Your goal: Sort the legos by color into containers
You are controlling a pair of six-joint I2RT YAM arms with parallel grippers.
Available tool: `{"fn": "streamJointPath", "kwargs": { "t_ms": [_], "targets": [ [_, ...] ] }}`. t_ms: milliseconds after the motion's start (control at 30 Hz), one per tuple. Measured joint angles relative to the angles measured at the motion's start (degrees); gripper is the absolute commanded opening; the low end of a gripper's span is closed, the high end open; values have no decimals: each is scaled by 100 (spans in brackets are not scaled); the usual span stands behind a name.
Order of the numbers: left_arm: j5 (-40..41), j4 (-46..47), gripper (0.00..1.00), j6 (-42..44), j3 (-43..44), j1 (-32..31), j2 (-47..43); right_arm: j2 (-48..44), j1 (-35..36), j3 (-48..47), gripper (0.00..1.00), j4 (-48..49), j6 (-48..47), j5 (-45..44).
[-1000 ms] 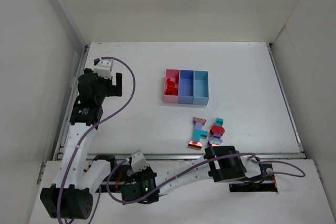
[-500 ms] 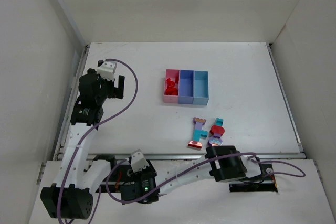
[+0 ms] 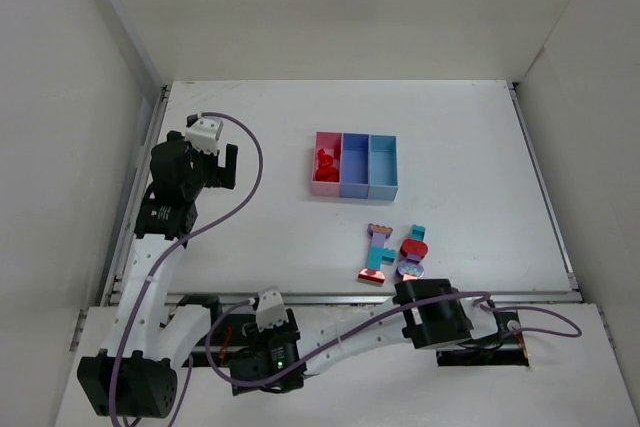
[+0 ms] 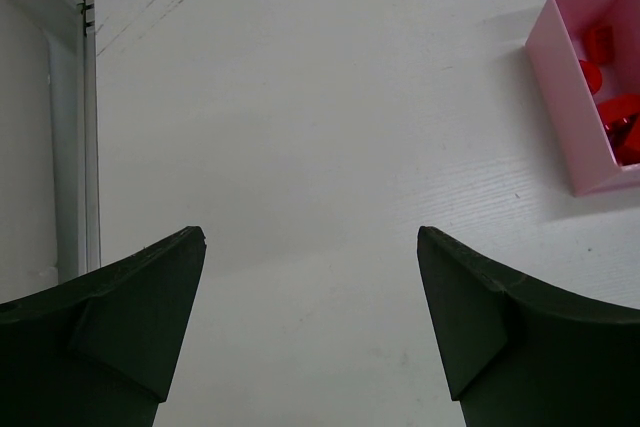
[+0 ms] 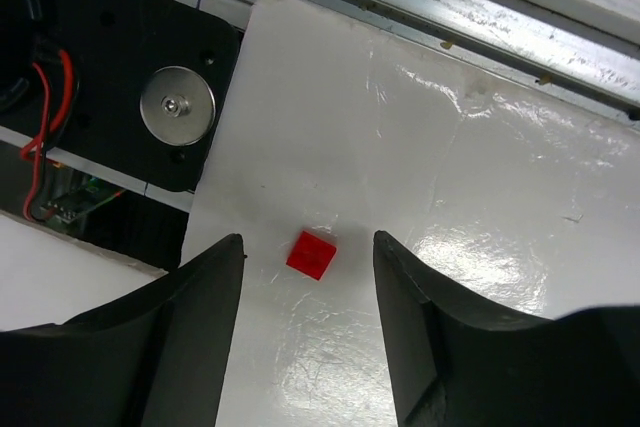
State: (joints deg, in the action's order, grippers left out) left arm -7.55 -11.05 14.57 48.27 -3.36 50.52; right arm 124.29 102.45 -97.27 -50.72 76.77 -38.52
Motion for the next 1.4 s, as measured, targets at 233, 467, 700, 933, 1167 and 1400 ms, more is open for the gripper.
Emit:
{"fn": "streamJointPath", "kwargs": {
  "t_ms": [233, 467, 700, 933, 1167, 1400],
  "targets": [
    [9, 4, 85, 2, -17, 0, -20, 0, 4, 138, 51, 17, 562, 114],
    [9, -28, 85, 2, -127, 0, -103, 44, 70, 50, 41, -90, 752, 188],
    [11, -39, 85, 4, -181, 0, -131, 181, 129, -63, 37, -114, 791, 212],
    [11, -39, 85, 4, -184, 0, -131, 181, 133, -44, 37, -94, 796, 199],
    [11, -39, 85, 4, -184, 0, -131, 160, 151, 39, 30, -24, 793, 118],
    [28, -39, 85, 24, -184, 0, -131, 109, 153, 136, 25, -13, 811, 57]
  ]
}}
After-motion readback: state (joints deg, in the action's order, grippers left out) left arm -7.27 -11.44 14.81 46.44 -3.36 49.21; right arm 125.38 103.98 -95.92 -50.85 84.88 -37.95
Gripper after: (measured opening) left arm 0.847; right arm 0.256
